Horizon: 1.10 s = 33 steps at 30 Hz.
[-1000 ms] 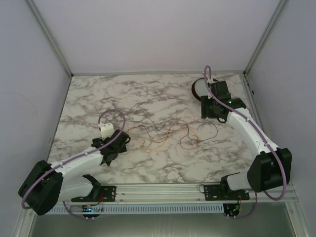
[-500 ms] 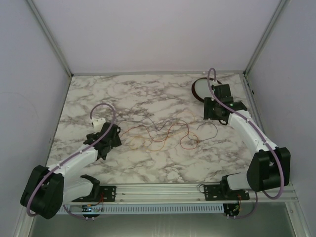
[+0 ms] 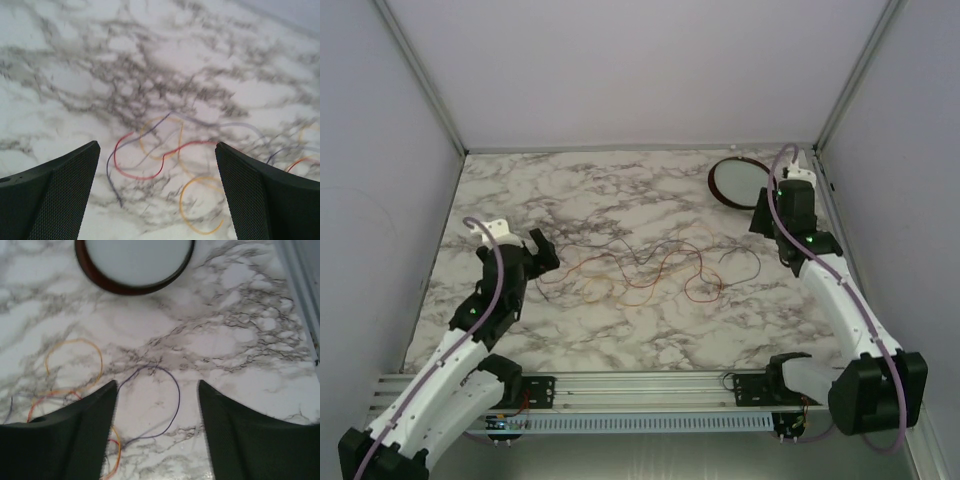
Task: Zip-tie the wires
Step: Straighten the cable at the center of the board, then pick up the ribbon at the center of the board.
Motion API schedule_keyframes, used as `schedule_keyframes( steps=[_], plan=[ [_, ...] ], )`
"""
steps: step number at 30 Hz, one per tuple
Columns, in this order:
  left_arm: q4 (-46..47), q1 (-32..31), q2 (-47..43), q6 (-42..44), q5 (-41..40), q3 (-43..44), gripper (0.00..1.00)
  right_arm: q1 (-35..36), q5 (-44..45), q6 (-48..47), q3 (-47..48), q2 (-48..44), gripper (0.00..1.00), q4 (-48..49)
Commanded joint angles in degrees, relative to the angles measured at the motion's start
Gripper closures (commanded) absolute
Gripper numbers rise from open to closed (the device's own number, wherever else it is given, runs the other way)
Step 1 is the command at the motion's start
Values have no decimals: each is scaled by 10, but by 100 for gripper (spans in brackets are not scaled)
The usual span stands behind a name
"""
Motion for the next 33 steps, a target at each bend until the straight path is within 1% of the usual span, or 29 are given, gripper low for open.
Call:
schedule_keyframes(
  steps=[1,2,3,7,10,13,15,17,18,21,23,25,28,33],
  plan=[
    [83,4,-40,16,-31,16,0,-22,84,35,-34,-37,27,57],
    [92,4,-45,6,-46,16,0,-29,105,49,-44,-45,9,59],
    [98,4,-48,-1,-61,18,0,-38,110,57,-55,-53,2,60],
    [104,4,-33,-1,-84,30,0,-89,75,66,-80,-66,1,57],
    [96,4,7,7,-63,47,0,-140,40,64,-100,-43,1,53],
    [85,4,45,45,-13,67,0,-185,10,58,-80,13,13,55],
    [79,4,66,60,11,80,0,-198,4,53,-52,59,24,56],
    [70,3,83,62,22,90,0,-203,6,49,-25,105,37,54],
    [64,4,89,65,28,94,0,-204,7,47,-13,127,39,54],
    [62,4,101,68,48,96,0,-207,8,43,24,184,41,54],
    [64,4,105,68,55,95,0,-207,1,39,49,214,45,55],
    [67,4,107,67,59,90,0,-207,-5,35,73,242,45,53],
    [74,4,111,66,67,84,0,-207,-3,28,103,283,51,46],
    [75,4,118,67,72,79,0,-206,-2,18,134,329,52,38]
  ],
)
